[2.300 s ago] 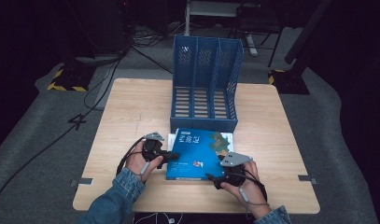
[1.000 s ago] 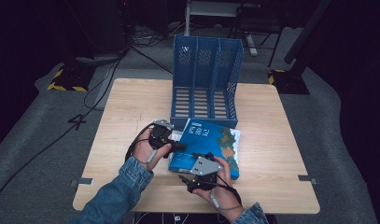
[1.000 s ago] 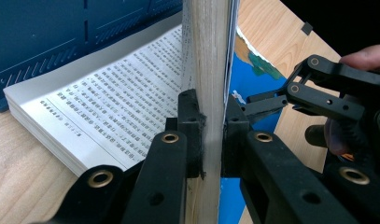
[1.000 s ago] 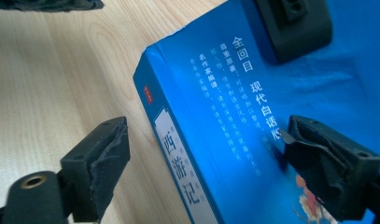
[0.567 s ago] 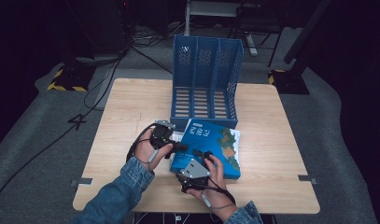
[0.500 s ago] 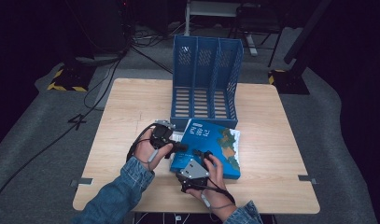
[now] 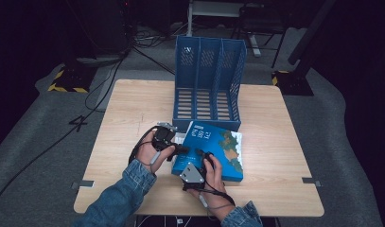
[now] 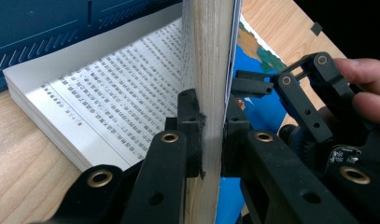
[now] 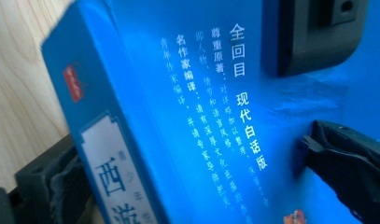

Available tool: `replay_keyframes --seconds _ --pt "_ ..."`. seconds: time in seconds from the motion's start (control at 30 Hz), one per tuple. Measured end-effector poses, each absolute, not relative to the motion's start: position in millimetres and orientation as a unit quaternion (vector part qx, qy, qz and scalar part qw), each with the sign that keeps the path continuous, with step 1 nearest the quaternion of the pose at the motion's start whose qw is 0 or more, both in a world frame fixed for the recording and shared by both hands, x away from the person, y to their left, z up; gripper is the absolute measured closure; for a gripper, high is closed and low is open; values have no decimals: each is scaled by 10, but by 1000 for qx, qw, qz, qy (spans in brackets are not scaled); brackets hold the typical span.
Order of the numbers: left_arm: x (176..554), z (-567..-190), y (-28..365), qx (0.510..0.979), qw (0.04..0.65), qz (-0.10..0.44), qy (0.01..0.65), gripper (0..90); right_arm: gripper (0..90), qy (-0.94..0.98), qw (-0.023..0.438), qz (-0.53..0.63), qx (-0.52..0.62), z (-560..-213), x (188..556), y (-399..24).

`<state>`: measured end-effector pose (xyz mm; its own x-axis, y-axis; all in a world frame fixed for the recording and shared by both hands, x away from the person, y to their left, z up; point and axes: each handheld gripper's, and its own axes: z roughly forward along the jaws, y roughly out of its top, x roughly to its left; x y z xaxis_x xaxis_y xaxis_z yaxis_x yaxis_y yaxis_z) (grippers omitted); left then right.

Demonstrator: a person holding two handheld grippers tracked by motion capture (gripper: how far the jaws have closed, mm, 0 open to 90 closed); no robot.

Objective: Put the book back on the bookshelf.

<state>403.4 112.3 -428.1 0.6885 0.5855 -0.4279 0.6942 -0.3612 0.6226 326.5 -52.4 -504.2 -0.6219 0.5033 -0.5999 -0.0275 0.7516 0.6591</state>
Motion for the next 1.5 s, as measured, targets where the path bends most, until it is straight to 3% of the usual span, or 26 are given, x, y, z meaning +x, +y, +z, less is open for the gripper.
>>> replay_keyframes --seconds 0.3,0.73,0.87,1.07,1.27,1.5 --pt "4033 -4320 1113 823 406 -57 394 820 0 844 412 318 130 -5086 3314 -531" --pt "4045 -4436 1110 815 412 -31 406 801 25 861 370 326 127 -5047 3423 -566" --pt "4069 -4505 1124 816 410 -24 406 767 93 873 351 319 113 -5010 3436 -566" --pt "4073 -4569 1133 813 408 -18 414 712 201 884 362 283 79 -4967 3375 -491" --pt "4077 -4635 1174 807 410 -17 425 590 266 896 355 261 52 -4943 3344 -479" --pt "4082 -4676 1274 800 406 -24 441 503 437 897 346 270 45 -4892 3320 -501"
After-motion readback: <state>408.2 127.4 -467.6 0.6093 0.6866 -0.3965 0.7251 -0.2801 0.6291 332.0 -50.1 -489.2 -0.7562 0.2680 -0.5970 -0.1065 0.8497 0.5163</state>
